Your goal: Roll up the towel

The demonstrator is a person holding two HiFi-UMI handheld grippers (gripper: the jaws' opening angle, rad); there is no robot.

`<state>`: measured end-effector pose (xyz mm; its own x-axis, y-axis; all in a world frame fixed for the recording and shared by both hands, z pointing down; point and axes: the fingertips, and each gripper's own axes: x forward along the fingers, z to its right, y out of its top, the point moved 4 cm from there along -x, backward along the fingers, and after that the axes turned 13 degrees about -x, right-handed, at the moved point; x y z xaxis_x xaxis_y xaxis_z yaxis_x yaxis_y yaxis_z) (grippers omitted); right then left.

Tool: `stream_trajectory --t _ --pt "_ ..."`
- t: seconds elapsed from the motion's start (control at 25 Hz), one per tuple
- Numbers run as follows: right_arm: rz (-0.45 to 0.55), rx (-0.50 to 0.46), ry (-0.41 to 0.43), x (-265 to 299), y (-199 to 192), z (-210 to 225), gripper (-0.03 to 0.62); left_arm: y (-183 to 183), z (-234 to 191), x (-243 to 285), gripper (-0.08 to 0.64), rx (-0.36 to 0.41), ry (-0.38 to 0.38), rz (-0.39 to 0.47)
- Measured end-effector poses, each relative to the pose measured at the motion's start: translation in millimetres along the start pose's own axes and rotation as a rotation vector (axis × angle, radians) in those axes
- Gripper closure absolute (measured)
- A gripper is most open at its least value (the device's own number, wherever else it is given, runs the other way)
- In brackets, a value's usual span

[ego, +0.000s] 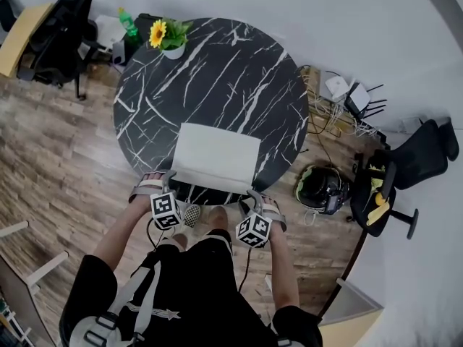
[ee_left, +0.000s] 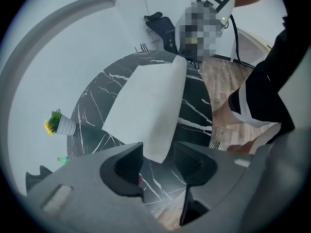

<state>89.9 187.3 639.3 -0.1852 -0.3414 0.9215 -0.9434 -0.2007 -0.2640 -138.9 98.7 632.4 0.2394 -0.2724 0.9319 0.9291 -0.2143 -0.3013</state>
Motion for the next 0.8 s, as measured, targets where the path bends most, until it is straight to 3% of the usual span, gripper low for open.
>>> stream_trajectory --t 0.8 --pt "0.014 -0.015 0.064 27.8 -9.7 4.6 0.436 5.2 8.6 30.2 0.385 0.031 -0.065 -0.063"
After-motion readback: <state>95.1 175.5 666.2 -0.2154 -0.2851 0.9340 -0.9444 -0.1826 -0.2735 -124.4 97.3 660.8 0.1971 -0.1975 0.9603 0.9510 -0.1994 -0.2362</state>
